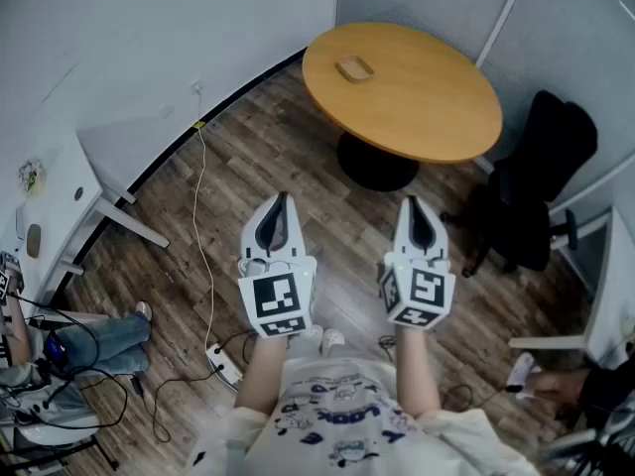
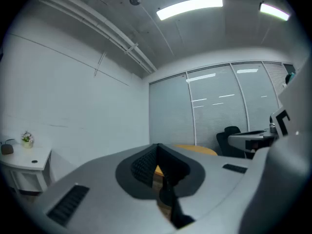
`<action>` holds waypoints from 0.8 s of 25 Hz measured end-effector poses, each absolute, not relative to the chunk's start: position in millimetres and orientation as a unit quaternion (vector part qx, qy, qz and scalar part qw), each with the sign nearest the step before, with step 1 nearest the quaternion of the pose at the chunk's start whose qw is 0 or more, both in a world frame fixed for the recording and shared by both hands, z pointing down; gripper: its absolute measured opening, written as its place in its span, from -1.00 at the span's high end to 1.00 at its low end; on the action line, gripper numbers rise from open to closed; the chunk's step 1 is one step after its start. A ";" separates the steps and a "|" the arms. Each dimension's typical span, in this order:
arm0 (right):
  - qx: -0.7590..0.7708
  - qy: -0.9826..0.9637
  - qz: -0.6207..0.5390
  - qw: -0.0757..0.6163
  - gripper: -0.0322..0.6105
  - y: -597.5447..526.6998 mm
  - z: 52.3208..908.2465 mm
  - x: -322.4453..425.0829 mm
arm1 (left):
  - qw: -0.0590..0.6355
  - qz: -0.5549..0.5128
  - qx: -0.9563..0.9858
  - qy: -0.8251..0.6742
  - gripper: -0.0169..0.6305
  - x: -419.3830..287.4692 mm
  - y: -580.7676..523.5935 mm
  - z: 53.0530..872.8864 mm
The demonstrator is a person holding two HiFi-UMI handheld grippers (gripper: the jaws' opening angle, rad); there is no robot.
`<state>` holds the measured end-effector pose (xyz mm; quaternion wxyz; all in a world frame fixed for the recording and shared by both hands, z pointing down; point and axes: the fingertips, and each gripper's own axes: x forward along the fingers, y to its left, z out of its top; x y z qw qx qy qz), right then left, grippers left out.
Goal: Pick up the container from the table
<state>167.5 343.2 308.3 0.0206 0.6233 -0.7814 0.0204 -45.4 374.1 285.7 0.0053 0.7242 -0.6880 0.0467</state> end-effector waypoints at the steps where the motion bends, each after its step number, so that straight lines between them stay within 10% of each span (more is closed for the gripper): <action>1: 0.623 -0.782 0.019 0.020 0.86 342.6 308.5 167.2 | 0.005 0.047 0.724 -0.688 0.94 -45.6 373.7 286.3; 20: 0.609 -0.792 0.032 0.018 0.86 329.7 321.8 173.9 | 0.020 0.053 0.715 -0.697 0.94 -37.2 368.2 303.9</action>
